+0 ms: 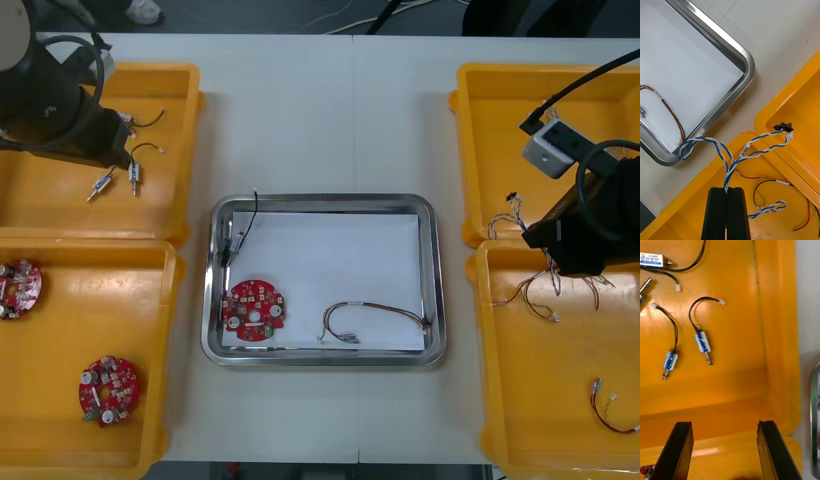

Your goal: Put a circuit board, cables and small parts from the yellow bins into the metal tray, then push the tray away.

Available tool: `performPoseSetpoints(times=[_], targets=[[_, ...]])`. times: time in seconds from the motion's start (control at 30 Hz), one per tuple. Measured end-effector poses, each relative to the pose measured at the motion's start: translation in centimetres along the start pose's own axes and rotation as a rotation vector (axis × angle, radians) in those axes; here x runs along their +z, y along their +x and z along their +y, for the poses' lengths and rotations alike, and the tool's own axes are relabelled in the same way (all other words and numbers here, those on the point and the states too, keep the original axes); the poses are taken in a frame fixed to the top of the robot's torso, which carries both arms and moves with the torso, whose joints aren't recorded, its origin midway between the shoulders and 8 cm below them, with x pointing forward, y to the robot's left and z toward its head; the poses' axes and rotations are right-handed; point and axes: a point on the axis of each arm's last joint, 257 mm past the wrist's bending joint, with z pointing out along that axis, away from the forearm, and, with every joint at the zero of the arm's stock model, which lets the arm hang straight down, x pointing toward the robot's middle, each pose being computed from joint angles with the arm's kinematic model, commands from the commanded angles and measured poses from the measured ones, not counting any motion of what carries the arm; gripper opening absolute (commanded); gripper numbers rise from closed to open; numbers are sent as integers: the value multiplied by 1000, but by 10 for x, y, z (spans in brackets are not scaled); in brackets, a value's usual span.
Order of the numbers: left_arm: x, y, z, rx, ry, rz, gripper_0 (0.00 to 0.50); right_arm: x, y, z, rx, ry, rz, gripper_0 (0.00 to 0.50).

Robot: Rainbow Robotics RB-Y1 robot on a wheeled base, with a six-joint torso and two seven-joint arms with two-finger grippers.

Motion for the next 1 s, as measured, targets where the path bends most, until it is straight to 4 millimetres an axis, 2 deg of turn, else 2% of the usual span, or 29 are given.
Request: performPoseSetpoints(times=[0.17, 0.43, 0.73, 1.0], targets=[[9, 0, 25, -63, -10, 8, 500, 5, -2, 8, -24, -15, 11, 0], [16, -11, 47, -109, -22, -30, 500, 11, -16, 23, -85, -28, 22, 0], [29, -25, 58, -148, -17, -83, 500, 14, -36, 40, -137, -36, 24, 0], [29, -31, 62, -150, -28, -111, 500, 28, -39, 60, -199, -71, 75, 0]])
